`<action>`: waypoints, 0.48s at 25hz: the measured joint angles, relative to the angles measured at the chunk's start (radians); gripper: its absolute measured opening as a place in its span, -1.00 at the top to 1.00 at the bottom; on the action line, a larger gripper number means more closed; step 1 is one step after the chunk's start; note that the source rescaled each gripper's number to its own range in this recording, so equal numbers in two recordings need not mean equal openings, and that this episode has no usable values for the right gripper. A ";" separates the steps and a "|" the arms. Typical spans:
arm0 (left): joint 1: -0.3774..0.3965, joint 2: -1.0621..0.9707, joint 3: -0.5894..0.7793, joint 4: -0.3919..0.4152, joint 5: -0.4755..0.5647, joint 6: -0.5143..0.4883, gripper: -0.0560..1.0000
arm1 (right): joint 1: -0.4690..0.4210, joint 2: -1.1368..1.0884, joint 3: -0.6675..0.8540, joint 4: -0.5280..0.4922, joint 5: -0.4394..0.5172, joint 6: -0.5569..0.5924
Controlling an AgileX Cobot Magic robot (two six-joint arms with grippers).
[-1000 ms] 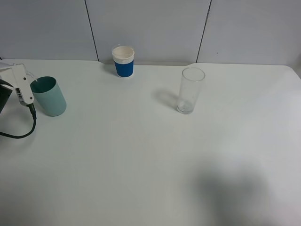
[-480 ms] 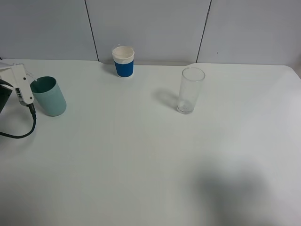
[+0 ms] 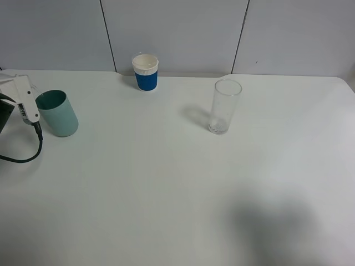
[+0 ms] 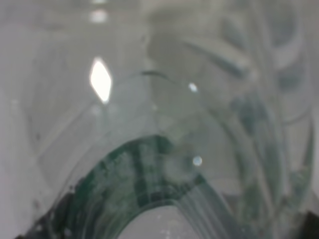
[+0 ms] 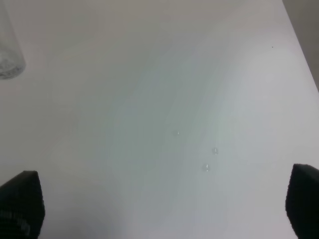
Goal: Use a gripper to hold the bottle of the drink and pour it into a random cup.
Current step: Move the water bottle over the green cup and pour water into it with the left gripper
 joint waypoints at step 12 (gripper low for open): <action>0.000 0.000 -0.008 0.000 0.000 0.019 0.89 | 0.000 0.000 0.000 0.000 0.000 0.000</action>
